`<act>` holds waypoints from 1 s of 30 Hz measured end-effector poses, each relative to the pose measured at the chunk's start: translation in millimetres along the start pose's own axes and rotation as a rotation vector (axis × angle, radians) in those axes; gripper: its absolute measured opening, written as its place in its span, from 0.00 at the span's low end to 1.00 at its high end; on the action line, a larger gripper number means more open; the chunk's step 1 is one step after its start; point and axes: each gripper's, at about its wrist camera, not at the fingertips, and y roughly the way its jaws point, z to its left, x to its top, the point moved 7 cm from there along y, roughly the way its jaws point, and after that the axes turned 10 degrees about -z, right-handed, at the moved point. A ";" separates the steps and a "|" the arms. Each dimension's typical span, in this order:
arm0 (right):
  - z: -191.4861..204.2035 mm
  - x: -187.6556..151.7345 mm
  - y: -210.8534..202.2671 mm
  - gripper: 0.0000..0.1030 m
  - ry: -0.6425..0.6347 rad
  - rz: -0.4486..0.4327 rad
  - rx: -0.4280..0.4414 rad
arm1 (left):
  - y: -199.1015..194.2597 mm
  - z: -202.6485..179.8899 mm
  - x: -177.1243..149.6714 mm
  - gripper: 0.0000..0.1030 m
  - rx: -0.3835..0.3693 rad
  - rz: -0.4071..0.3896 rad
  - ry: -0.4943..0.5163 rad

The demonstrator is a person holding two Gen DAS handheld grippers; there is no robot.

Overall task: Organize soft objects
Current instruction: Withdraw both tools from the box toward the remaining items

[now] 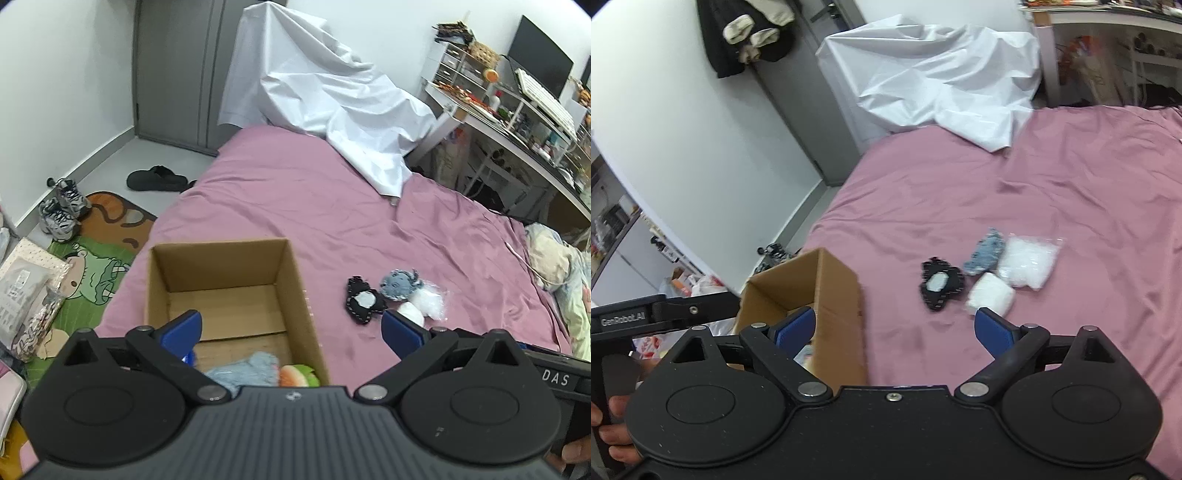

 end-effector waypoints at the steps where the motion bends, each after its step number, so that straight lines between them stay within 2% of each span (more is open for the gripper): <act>1: -4.2 0.3 -0.7 0.90 0.007 -0.002 -0.005 | 1.4 -3.5 -0.1 0.99 -0.007 0.004 0.004; 16: -45.1 5.3 -5.3 0.90 0.049 -0.005 -0.066 | 28.0 -45.3 3.5 0.99 -0.069 0.050 0.026; 19: -50.8 6.6 -3.4 0.93 0.053 0.001 -0.076 | 35.9 -52.7 5.5 0.99 -0.072 0.046 0.027; 30: -73.9 7.8 6.0 0.93 0.083 0.009 -0.095 | 75.0 -74.3 2.5 0.99 -0.055 0.094 0.038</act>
